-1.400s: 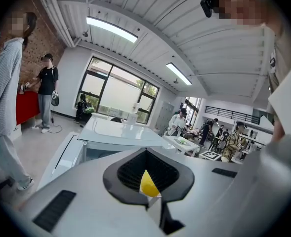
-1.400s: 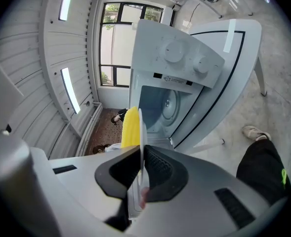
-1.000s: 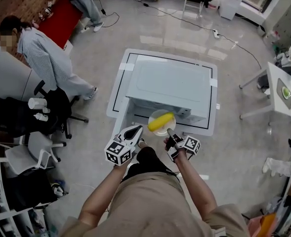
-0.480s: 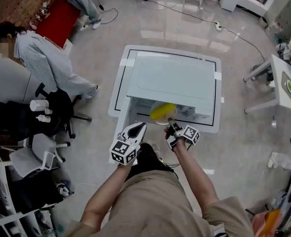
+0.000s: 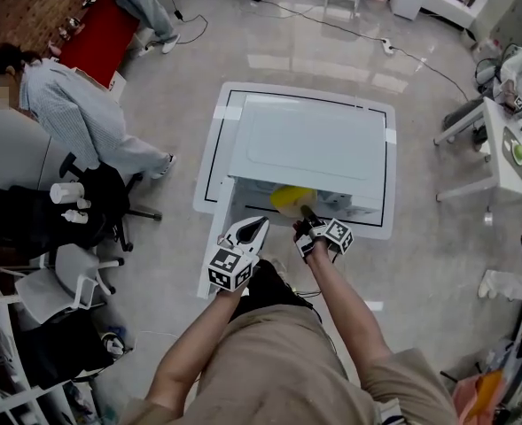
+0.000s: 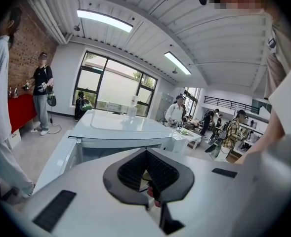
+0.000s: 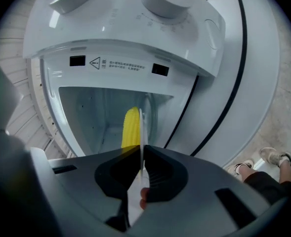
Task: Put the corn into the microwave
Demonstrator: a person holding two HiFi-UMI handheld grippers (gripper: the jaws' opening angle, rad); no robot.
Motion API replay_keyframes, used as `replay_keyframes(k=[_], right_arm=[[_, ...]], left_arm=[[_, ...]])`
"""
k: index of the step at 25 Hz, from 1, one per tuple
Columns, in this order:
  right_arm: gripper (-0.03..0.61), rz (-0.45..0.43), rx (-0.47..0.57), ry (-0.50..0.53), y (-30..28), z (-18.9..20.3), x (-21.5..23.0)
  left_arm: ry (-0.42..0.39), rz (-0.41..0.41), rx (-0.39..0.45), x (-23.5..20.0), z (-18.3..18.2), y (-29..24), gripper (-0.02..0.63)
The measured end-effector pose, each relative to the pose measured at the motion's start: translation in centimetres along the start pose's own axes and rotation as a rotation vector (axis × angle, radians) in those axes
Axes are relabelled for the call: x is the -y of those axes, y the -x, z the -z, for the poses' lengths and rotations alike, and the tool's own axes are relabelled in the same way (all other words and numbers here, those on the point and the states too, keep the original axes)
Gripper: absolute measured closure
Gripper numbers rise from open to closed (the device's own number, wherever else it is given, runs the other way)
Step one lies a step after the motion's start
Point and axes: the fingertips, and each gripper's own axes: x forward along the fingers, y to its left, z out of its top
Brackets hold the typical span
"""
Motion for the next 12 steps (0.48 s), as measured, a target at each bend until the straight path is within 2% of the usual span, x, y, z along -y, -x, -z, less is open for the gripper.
replay_keyframes(k=[3,8,12], right_arm=[[0.56,0.004,0.028,-0.015,-0.4,-0.5,0.9],[0.558,-0.053,0.078,-0.048,-1.0,-1.7,1.2],[0.558,-0.057,0.112,-0.051,-1.7,-2.2,1.6]], left_arm=[[0.009,0.005,0.002,0.2,0.4,-0.3,0.609],[0.026,0.011,-0.004,0.6,1.2,-0.5,0.609],[0.03,0.025,-0.018,0.7,1.5,-0.4,0.609]])
